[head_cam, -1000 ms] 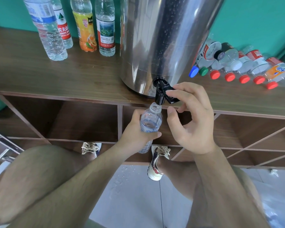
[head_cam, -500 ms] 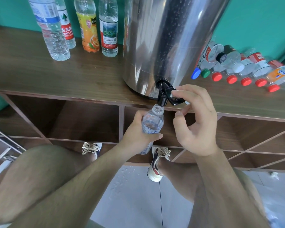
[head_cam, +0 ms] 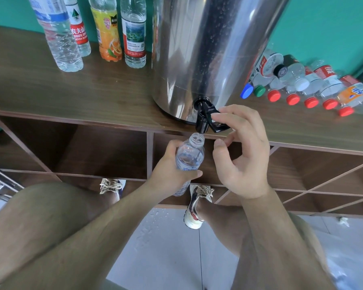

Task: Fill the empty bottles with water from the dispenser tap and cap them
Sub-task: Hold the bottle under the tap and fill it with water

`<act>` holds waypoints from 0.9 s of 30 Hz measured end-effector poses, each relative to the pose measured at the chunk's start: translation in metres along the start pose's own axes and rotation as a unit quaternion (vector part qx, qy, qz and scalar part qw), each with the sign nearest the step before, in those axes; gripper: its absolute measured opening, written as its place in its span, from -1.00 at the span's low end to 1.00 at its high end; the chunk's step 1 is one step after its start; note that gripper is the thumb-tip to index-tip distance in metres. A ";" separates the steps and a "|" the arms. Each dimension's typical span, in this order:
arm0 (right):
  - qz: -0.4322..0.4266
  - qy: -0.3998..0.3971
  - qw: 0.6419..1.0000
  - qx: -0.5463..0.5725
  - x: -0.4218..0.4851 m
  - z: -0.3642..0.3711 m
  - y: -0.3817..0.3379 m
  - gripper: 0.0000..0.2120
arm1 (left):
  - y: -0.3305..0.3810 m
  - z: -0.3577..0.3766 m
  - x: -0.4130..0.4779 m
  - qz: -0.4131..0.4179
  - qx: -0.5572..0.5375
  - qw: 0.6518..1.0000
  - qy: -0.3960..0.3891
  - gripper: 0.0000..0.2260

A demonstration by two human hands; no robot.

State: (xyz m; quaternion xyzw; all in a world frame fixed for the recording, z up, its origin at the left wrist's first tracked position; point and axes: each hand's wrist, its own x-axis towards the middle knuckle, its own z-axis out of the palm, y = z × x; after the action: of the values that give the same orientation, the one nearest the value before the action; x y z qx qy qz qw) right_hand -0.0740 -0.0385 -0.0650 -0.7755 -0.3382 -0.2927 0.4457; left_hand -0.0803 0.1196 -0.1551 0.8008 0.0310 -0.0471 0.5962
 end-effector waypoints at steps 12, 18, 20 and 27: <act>-0.006 -0.012 1.000 -0.006 0.005 -0.002 0.001 -0.57 | 0.000 0.001 -0.001 -0.004 0.002 1.000 0.006 -0.35; -0.007 -0.017 1.000 -0.008 0.002 -0.005 0.002 -0.57 | 0.005 0.003 0.000 -0.004 0.012 1.000 0.000 -0.33; -0.005 -0.016 1.000 -0.003 0.001 -0.002 0.001 -0.57 | 0.005 0.003 0.000 -0.002 0.014 1.000 0.000 -0.32; -0.003 -0.015 1.000 -0.001 0.000 -0.003 0.001 -0.55 | 0.004 0.004 0.000 -0.005 0.008 1.000 0.001 -0.33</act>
State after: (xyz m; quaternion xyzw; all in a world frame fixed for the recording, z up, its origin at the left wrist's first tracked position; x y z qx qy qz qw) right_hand -0.0736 -0.0411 -0.0642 -0.7793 -0.3468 -0.2823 0.4389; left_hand -0.0802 0.1149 -0.1521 0.8054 0.0350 -0.0494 0.5896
